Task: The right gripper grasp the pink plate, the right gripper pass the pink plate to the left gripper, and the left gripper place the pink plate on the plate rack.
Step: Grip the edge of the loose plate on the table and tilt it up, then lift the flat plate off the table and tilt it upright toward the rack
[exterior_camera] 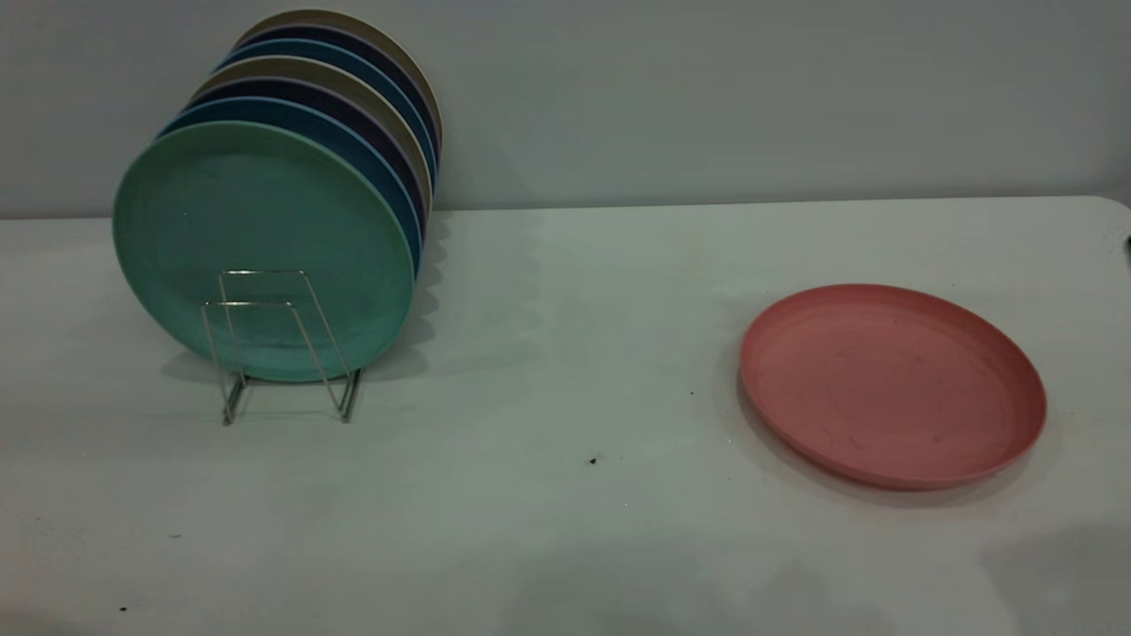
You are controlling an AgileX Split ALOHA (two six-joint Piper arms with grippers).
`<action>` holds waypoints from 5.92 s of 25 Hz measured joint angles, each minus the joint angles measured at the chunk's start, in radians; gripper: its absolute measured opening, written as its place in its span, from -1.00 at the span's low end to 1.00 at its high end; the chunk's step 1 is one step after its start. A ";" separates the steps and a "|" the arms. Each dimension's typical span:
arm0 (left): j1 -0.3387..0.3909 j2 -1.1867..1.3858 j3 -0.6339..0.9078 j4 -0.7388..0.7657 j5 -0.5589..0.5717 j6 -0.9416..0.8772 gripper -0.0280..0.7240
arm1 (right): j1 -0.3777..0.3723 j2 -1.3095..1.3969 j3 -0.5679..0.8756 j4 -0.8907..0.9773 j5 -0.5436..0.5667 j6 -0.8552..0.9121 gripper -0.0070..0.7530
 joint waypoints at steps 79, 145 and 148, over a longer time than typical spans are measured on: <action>0.161 0.019 -0.058 -0.106 0.026 0.085 0.32 | -0.116 0.718 -0.492 0.170 0.176 -0.128 -0.95; -0.179 1.013 -0.223 -1.094 0.131 0.813 0.31 | -0.027 0.704 -0.485 0.609 0.468 -0.553 -0.94; -0.207 1.024 -0.243 -1.109 0.137 0.826 0.31 | -0.027 0.704 -0.485 0.610 0.471 -0.553 -0.94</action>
